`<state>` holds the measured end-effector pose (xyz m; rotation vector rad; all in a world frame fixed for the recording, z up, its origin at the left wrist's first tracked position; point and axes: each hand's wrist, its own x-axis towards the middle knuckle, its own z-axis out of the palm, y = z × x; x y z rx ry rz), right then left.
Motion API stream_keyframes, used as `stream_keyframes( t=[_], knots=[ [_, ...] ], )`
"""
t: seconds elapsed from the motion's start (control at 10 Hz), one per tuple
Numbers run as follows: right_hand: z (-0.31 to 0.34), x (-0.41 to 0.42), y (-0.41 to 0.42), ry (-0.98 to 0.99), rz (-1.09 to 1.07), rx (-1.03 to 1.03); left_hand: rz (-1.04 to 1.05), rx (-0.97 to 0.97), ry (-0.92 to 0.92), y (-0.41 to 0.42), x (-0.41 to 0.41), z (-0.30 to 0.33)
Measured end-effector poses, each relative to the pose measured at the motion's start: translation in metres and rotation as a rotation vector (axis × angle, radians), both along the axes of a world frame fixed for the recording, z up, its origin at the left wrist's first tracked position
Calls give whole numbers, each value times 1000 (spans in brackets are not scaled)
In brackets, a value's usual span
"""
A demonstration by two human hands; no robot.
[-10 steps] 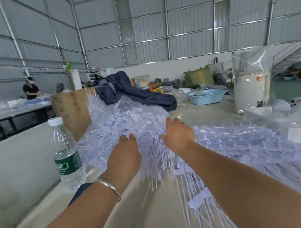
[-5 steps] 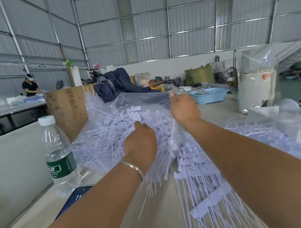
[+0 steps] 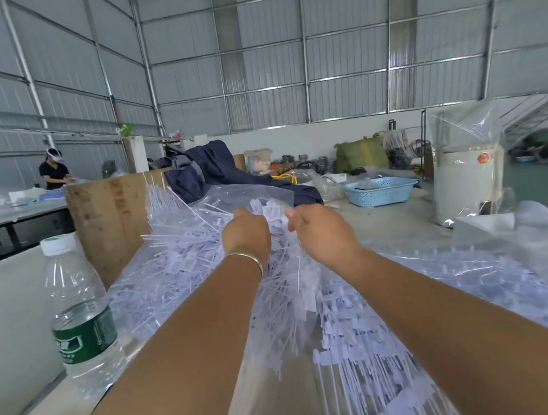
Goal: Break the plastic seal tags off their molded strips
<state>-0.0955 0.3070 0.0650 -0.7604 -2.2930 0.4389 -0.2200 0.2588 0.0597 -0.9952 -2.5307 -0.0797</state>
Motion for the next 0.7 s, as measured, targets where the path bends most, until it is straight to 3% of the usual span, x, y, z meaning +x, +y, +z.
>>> stream_keyframes(
  t=[0.2, 0.3, 0.4, 0.5, 0.7],
  knots=[
    [-13, 6, 4, -71, 12, -88, 40, -320, 217, 10, 10, -6],
    [-17, 11, -3, -92, 24, -87, 97, -356, 389, 0, 14, -7],
    [-14, 19, -5, -61, 46, -119, 25, -191, 307, -7, 11, -20],
    [-7, 33, -11, -2, 107, -282, -22, -119, 182, -20, 15, -22],
    [15, 74, -33, -6, 95, -257, -62, -113, 198, -56, 38, 10]
  ],
)
